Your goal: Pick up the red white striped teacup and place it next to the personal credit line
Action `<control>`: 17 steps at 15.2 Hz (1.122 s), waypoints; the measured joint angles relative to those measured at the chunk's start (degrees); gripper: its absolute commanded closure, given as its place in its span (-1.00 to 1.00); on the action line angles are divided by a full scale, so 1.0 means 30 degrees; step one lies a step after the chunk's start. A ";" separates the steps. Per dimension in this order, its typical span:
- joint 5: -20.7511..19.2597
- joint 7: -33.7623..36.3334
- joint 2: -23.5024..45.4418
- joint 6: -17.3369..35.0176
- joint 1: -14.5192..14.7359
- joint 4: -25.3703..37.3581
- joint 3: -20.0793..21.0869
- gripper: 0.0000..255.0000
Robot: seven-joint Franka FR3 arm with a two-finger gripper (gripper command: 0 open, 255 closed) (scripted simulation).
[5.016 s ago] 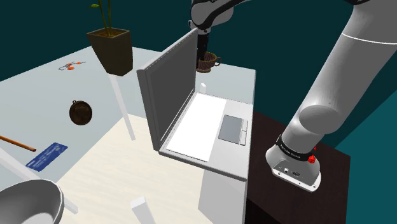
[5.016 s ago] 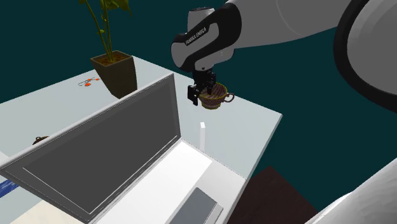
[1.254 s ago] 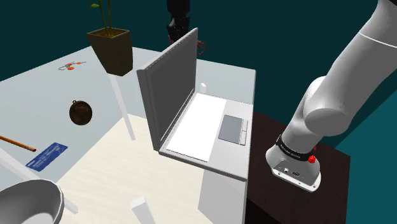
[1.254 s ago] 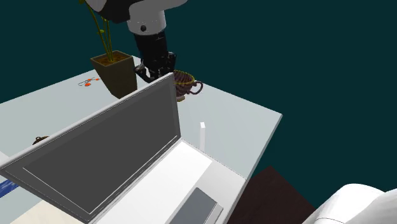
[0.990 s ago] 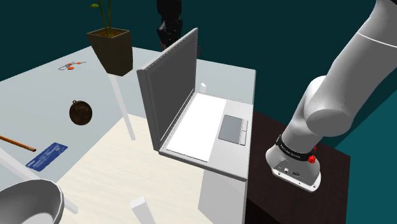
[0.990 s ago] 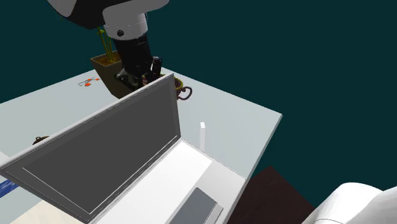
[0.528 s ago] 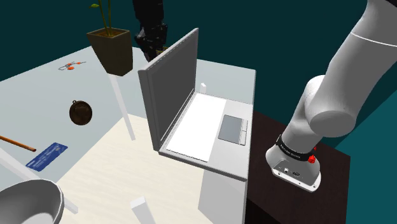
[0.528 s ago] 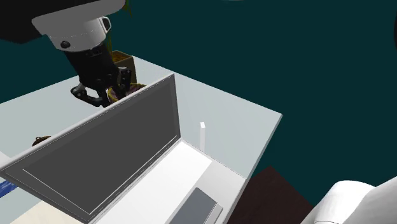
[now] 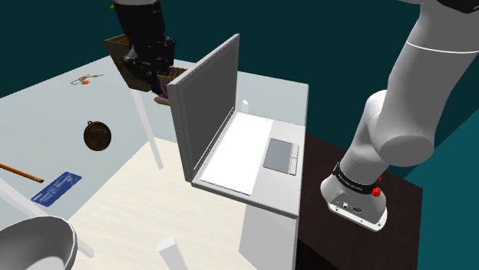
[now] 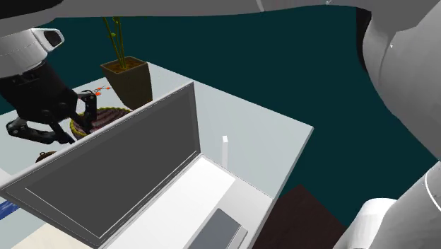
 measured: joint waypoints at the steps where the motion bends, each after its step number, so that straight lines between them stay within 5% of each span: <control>1: -0.0103 0.0456 0.0244 -0.0177 0.0273 0.0367 0.0201 1.00; 13: -0.2982 0.5394 0.7467 -0.3660 0.5155 1.0166 0.1524 1.00; 17: -0.3045 0.5713 0.7619 -0.2804 0.5223 0.9395 0.1532 1.00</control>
